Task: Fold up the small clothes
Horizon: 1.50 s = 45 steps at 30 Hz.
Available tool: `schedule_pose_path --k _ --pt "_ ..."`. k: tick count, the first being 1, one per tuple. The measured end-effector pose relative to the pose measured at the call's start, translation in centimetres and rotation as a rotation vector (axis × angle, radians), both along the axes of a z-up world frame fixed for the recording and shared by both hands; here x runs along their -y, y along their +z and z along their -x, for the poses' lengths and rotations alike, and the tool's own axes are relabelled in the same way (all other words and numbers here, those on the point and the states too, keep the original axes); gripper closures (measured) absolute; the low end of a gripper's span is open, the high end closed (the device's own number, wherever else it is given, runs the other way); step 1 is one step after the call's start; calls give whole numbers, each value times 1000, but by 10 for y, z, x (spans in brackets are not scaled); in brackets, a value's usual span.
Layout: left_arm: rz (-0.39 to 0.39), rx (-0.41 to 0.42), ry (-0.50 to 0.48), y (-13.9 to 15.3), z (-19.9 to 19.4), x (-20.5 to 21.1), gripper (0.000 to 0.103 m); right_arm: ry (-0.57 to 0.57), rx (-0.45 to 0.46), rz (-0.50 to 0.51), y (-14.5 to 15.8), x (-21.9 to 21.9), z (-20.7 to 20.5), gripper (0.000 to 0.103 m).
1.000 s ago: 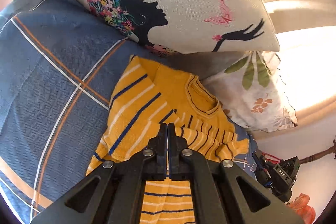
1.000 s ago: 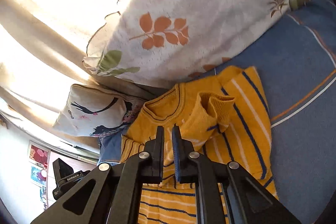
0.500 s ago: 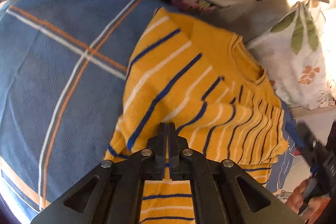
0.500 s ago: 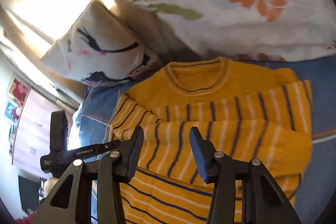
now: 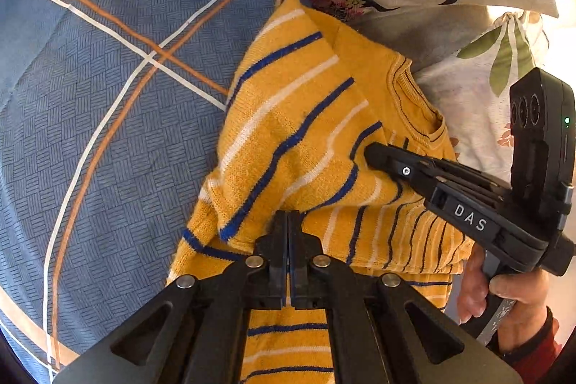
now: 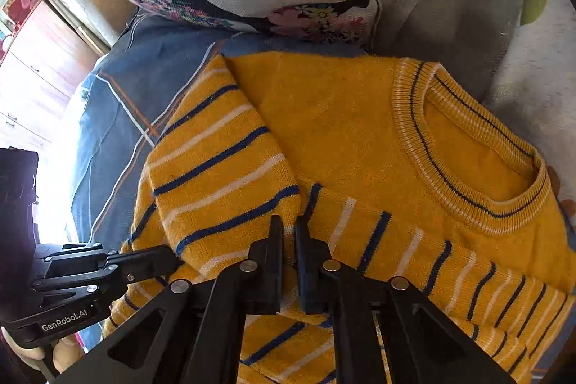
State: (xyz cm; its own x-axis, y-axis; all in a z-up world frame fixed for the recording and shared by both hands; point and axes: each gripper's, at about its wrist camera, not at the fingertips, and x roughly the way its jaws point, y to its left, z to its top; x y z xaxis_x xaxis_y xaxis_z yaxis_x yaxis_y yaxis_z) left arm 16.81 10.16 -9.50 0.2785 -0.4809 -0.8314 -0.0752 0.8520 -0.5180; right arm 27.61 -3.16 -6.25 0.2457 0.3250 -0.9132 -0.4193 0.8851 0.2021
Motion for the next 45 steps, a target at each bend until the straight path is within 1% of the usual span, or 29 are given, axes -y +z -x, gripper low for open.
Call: schedule_pose_path --k 2,6,9,10,11,13,14,15,16,17,18,19,20,21,22,23,25,26,27,29,30,33,36,38,40,43,45 --pt "-3 4 -10 2 0 0 102 7 28 32 3 0 -3 96" --pt "-25 24 -36 5 1 3 102 -58 99 92 9 -6 -24 96" --pt "-35 27 -56 6 1 5 102 -91 231 226 9 -17 -27 95" --pt "-31 25 -62 6 1 5 102 -118 239 224 11 -13 -26 95" --pt "-27 21 -68 6 -1 7 102 -149 223 179 15 -4 -23 94" --pt "-29 27 -79 15 5 0 102 -230 205 83 26 23 -9 92" --pt "-34 47 -88 21 10 -4 102 -277 200 31 31 41 4 90" --pt "-37 66 -96 28 15 -8 99 -316 189 -26 35 61 20 83" --pt "-39 81 -102 33 20 -13 96 -350 166 -74 34 81 37 78" --pt "-37 92 -104 38 25 -19 87 -379 140 -94 29 94 52 75" --pt "-34 102 -103 41 30 -25 78 -405 111 -96 22 109 64 75" --pt "-32 109 -100 43 35 -33 74 -436 84 -72 14 127 78 75" --pt "-36 111 -95 43 38 -38 71 -483 68 -21 5 144 89 75" --pt "-37 108 -96 42 42 -44 71 -555 66 36 -1 165 98 77" --pt "-37 99 -98 41 45 -49 71 -652 77 90 -6 186 108 84" --pt "-35 87 -100 39 48 -53 71 -748 97 85 -5 207 119 94" --pt "-24 72 -114 35 53 -60 71 -883 121 23 4 229 140 92" --pt "-18 63 -121 31 56 -62 71 -911 137 22 10 229 151 82" --pt "-8 48 -125 27 58 -63 71 -910 151 30 17 225 161 66" --pt "23 5 -127 17 66 -68 71 -912 166 36 22 217 185 50" --pt "32 -15 -122 12 71 -70 71 -920 162 31 20 215 198 50" --pt "52 -49 -113 2 89 -73 71 -953 85 -31 1 228 233 50" --pt "82 -52 -97 -2 110 -76 69 -1005 -13 -146 -23 239 258 49" --pt "116 -68 -103 -6 124 -74 68 -1003 10 -247 -28 243 279 49" --pt "152 -75 -99 -10 139 -70 68 -960 -12 -343 -34 240 293 49" --pt "204 -79 -89 -14 164 -63 68 -865 -75 -510 -47 233 310 49" --pt "242 -88 -84 -17 181 -57 68 -794 -116 -577 -52 227 323 49"
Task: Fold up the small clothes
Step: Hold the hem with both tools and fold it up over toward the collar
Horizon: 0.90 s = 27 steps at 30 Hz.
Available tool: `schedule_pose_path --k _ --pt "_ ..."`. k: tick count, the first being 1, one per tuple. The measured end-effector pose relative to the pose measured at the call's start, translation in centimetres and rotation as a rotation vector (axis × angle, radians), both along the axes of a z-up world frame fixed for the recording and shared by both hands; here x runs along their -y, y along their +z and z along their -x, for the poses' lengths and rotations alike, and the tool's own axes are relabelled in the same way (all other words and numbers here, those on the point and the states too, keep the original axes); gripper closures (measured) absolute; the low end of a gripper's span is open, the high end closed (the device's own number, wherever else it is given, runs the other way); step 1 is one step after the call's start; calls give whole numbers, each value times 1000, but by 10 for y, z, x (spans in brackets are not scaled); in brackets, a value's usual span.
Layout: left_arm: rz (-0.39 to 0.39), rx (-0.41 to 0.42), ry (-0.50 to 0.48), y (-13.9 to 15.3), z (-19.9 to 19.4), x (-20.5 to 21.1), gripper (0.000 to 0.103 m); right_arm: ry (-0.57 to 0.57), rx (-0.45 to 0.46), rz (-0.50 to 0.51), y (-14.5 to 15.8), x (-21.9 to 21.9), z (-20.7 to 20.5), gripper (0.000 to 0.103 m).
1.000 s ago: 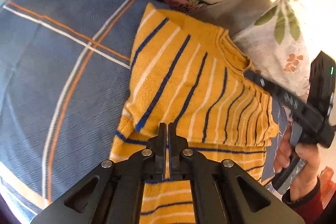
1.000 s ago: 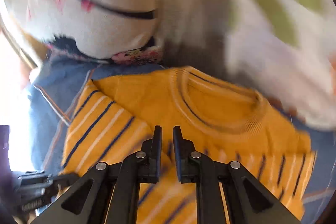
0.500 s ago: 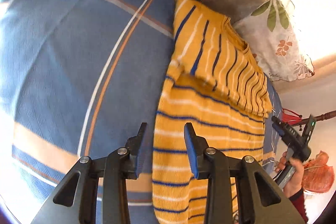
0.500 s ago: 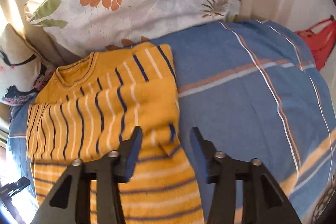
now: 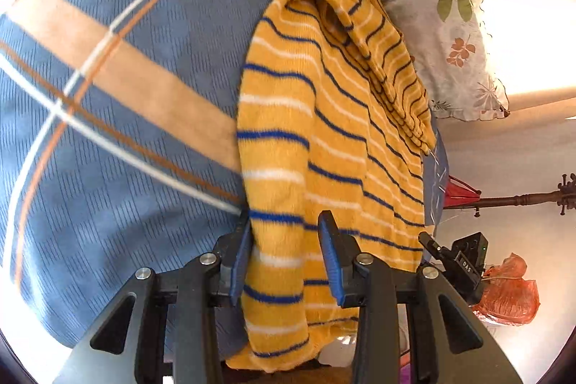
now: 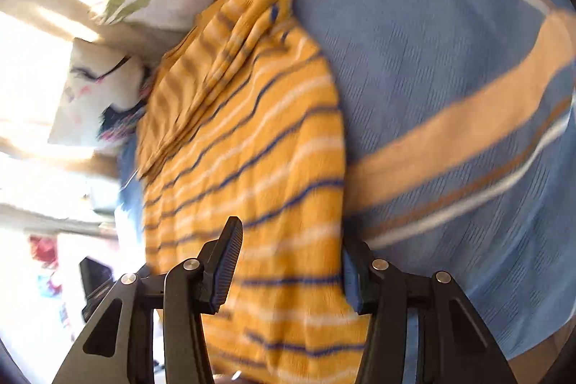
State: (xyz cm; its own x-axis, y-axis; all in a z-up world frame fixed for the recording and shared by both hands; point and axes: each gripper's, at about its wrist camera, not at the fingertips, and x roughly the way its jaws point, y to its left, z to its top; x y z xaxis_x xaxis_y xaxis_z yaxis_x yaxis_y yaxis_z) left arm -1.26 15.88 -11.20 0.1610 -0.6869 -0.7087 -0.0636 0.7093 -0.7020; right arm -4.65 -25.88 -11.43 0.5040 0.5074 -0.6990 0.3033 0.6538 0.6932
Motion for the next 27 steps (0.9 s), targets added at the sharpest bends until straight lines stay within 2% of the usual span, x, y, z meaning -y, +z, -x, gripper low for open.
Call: schedule_pose_path --k 5,10,16,18,21,22,23,24,25,26,27 --pt "19 18 0 1 44 15 68 122 28 -164 -17 -17 35 49" --pt "9 56 12 4 76 18 67 153 53 -286 -30 -23 66 49" --pt "-6 68 22 5 92 20 65 226 60 -282 -28 -41 79 49" --pt "-15 80 9 7 93 27 56 238 64 -261 -27 -46 78 49" --pt "-64 105 -17 10 97 36 54 241 70 -224 -24 -53 78 49" --pt "-90 111 -24 12 98 39 55 245 69 -212 -22 -54 76 49" --pt "-135 110 -21 13 99 40 78 253 69 -194 -21 -55 75 50" --pt "-173 99 -25 11 99 40 94 264 68 -172 -20 -57 74 56" --pt "-171 83 -19 9 98 37 95 269 56 -136 -18 -60 71 65" --pt "-151 72 5 8 98 32 95 276 35 -99 -18 -62 69 89" --pt "-148 61 21 9 98 27 95 288 15 -83 -20 -63 66 91"
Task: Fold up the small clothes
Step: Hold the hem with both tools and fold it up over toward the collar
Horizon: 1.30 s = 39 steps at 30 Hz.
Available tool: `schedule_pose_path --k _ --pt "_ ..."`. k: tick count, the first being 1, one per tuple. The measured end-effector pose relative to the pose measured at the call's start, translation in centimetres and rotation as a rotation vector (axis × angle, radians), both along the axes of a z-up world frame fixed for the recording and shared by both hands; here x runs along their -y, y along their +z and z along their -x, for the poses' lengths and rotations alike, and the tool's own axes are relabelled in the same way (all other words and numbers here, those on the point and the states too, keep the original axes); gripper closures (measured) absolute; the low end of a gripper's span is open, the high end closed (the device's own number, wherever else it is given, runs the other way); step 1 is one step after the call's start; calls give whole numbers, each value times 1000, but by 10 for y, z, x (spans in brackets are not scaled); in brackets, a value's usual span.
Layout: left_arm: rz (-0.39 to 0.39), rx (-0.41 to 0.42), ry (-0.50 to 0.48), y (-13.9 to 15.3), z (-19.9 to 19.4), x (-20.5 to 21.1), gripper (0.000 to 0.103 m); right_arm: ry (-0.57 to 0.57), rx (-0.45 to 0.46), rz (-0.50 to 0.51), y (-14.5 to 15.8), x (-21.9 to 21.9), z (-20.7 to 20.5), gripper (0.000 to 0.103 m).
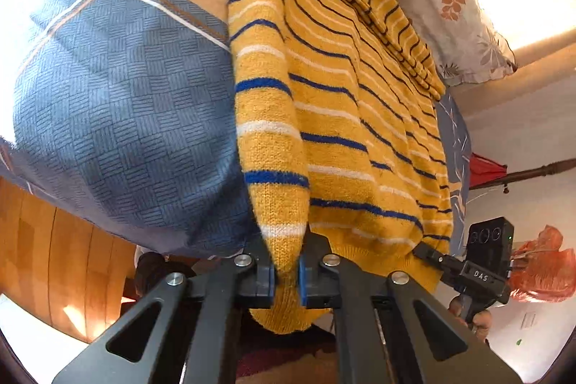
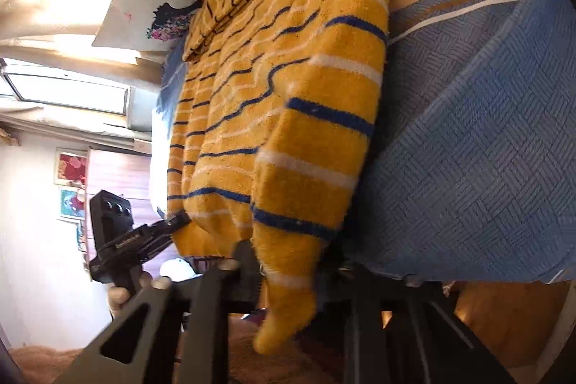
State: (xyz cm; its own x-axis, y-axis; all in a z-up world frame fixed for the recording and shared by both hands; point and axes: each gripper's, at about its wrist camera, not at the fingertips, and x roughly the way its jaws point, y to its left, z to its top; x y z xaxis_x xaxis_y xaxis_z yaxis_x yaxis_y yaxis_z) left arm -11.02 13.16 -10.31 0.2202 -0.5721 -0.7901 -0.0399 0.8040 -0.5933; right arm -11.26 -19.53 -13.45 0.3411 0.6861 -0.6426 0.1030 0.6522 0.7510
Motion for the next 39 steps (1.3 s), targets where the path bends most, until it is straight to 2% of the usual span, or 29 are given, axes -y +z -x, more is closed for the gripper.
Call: schedule_pose_path --k 4,9,14,17,21,24,28,33,39 --pt "18 38 33 19 7 -13 95 19 25 -33 6 6 -5 93" --pt "32 109 22 60 24 -13 95 73 102 -110 38 11 6 94" --pt "41 122 -4 85 46 -9 95 129 147 -148 66 22 32 95" --pt "10 92 -11 77 52 -9 95 147 131 -146 65 24 46 95" --pt "39 2 46 52 39 -18 95 89 81 -181 44 29 39 94" --pt "15 54 44 65 28 -14 95 84 108 -165 52 29 25 94" --pt "-1 157 44 95 -12 -8 95 88 181 -154 80 27 -10 94" --pt "-15 253 25 124 -100 13 95 9 248 -158 110 30 -85 94" --pt "-37 252 -18 120 -212 52 95 -128 243 -108 118 44 -180 94"
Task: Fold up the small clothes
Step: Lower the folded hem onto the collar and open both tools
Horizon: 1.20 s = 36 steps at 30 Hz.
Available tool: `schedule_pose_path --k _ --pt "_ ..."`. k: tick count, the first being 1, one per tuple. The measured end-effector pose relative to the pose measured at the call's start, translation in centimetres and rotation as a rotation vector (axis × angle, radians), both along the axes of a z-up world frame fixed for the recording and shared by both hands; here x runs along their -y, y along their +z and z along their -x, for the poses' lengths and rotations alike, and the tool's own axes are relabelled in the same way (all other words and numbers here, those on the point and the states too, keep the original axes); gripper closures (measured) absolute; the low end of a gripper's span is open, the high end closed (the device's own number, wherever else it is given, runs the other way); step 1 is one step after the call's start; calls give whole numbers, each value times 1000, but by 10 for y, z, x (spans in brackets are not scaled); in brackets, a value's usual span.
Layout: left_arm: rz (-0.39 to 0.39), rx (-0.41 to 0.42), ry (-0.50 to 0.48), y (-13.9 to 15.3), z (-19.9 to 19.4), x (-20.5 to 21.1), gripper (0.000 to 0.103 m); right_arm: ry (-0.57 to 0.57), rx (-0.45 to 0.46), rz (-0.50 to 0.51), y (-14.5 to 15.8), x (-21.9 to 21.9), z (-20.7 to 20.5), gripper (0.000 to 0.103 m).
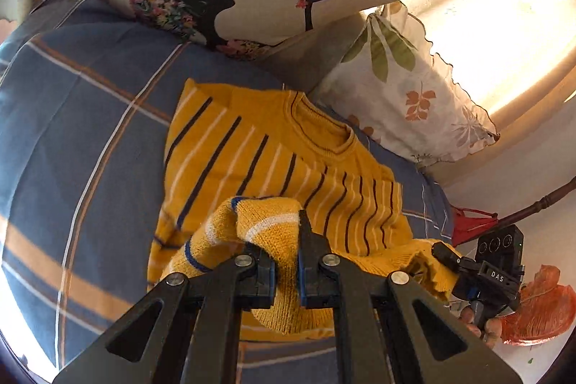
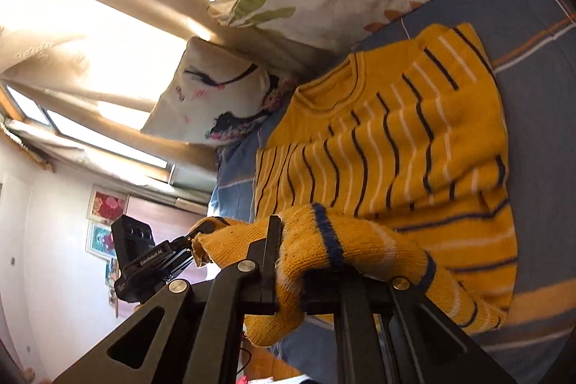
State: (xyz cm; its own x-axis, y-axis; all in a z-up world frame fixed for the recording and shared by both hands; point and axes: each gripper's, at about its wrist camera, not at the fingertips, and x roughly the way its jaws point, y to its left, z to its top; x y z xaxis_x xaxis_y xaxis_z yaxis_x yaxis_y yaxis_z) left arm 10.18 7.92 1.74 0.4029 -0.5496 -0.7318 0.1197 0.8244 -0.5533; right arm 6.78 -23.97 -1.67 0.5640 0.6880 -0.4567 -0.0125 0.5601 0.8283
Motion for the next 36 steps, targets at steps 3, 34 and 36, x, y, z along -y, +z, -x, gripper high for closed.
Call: schedule_pose_path --k 3,34,36 --pt "16 -51 -7 -16 -47 10 95 -64 -42 -11 -6 8 -44 94" --pt "187 -111 9 -24 -103 -13 56 -344 -102 -161 -24 69 -110 33" --pt "99 -93 -53 -25 -90 3 54 -276 -77 -78 -14 58 -105 33"
